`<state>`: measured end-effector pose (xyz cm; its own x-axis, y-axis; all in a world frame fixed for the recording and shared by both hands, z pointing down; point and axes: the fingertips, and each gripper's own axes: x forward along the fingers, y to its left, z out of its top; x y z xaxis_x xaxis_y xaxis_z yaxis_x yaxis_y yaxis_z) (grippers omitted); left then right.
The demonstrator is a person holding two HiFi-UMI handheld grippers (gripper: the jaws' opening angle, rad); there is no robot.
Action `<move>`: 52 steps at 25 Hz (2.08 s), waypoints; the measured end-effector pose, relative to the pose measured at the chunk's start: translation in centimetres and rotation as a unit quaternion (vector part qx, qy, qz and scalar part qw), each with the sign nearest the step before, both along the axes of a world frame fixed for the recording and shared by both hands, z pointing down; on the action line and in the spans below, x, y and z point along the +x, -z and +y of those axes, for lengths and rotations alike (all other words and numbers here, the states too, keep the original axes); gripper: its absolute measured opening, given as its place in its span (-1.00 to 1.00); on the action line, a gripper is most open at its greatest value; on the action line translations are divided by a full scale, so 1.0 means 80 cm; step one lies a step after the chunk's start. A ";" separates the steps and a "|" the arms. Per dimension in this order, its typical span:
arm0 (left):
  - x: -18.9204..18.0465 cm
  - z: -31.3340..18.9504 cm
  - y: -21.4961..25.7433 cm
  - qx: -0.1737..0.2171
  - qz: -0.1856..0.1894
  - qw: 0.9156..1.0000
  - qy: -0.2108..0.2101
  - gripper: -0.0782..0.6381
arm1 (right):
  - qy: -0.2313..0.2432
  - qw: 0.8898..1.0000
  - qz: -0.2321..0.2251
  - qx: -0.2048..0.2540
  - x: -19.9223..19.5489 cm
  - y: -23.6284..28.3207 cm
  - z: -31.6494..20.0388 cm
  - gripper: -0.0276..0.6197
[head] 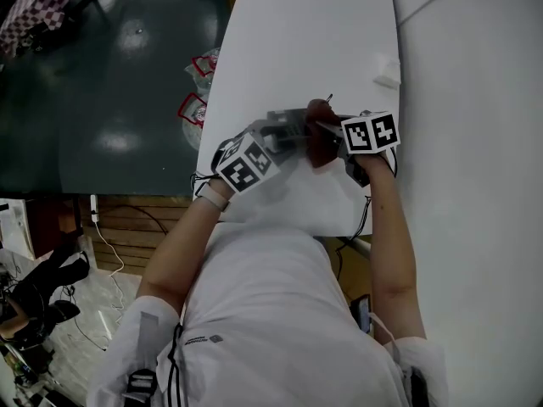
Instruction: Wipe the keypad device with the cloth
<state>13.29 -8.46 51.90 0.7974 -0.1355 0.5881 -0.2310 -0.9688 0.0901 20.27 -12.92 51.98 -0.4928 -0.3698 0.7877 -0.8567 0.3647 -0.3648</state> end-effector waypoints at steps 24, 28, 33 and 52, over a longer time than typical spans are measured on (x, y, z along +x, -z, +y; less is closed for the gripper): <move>-0.023 0.058 0.002 0.010 0.025 0.999 -0.019 -0.23 | 0.014 0.997 -0.054 -0.055 -0.023 -0.033 0.044 -0.64; -0.024 0.058 0.007 0.010 0.029 0.999 -0.016 -0.23 | 0.008 0.996 -0.062 -0.058 -0.022 -0.042 0.032 -0.64; -0.026 0.063 0.009 0.012 0.031 0.999 -0.013 -0.23 | 0.006 0.995 -0.072 -0.065 -0.020 -0.056 0.022 -0.64; -0.025 0.058 0.005 0.014 0.037 0.999 0.010 -0.18 | 0.004 0.994 -0.087 -0.065 -0.015 -0.092 -0.010 -0.64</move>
